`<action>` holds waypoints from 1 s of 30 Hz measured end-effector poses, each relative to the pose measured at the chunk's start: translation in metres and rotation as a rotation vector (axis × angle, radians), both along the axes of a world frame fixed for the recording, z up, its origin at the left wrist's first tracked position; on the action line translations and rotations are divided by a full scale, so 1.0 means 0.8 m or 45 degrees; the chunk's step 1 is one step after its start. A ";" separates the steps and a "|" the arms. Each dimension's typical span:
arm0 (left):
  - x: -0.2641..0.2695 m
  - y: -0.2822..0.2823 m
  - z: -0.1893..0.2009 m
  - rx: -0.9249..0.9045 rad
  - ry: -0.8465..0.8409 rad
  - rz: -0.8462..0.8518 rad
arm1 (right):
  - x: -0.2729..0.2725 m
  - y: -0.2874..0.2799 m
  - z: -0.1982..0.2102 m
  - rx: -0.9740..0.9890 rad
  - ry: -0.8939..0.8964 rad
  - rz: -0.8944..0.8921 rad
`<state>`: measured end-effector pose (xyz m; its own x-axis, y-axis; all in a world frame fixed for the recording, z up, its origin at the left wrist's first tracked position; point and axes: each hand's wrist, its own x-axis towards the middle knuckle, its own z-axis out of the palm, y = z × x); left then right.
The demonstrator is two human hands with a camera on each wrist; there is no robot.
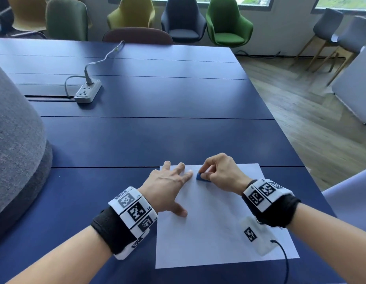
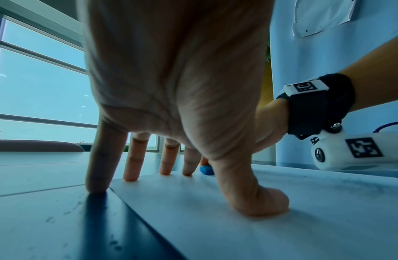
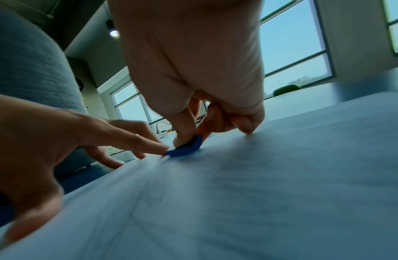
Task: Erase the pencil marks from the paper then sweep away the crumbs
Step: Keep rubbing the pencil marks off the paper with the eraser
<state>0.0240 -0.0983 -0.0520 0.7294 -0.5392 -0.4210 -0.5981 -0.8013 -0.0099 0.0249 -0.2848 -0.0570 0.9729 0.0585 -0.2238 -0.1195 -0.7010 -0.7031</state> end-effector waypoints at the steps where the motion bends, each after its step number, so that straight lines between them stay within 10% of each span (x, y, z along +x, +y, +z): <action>1: 0.000 0.000 0.000 -0.006 -0.002 0.000 | 0.001 0.001 -0.001 0.011 -0.017 -0.033; 15: -0.001 0.000 0.000 -0.002 0.004 0.002 | -0.041 0.008 0.008 -0.048 0.173 0.276; 30: -0.001 -0.001 0.002 0.002 0.002 0.003 | -0.026 -0.008 0.003 -0.019 0.051 0.105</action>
<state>0.0235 -0.0994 -0.0507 0.7301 -0.5369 -0.4228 -0.5962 -0.8028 -0.0099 0.0037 -0.2913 -0.0544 0.9552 0.1345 -0.2636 -0.0885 -0.7202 -0.6881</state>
